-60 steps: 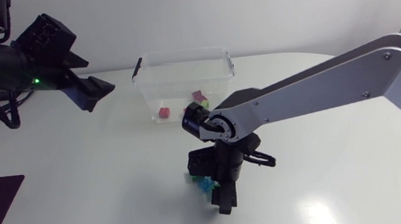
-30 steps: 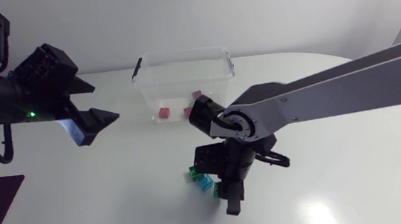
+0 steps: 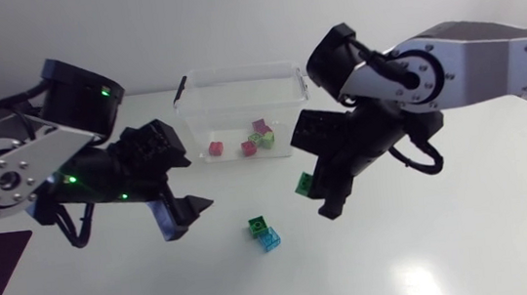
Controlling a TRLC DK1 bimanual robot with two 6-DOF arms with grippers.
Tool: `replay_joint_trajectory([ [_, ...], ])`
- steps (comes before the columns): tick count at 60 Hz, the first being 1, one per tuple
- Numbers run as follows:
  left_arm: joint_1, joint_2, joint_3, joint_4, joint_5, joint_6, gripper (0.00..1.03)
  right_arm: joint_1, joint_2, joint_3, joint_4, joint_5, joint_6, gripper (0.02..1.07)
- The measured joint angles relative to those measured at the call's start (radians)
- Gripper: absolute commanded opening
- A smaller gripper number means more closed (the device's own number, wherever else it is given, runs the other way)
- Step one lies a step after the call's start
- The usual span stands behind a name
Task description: Place the duplo bricks in the container
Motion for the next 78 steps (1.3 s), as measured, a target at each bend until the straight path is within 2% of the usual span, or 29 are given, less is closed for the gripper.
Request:
replay_joint_trajectory([
  [10, -0.061, 0.095, -0.020, 0.075, -0.014, -0.027, 0.99, -0.057, -0.002, 0.085, 0.007, -0.027, 0.043, 0.32],
  [22, -0.100, 0.200, -0.022, 0.149, -0.019, -0.034, 0.99, -0.088, 0.048, 0.259, 0.023, -0.042, 0.103, 0.32],
  [45, -0.124, 0.340, -0.024, 0.256, -0.038, -0.060, 0.99, -0.115, 0.197, 0.402, 0.065, -0.043, 0.192, 0.33],
  [78, -0.139, 0.410, -0.024, 0.317, -0.048, -0.082, 0.99, -0.161, 0.436, 0.693, 0.086, -0.042, 0.241, 0.33],
])
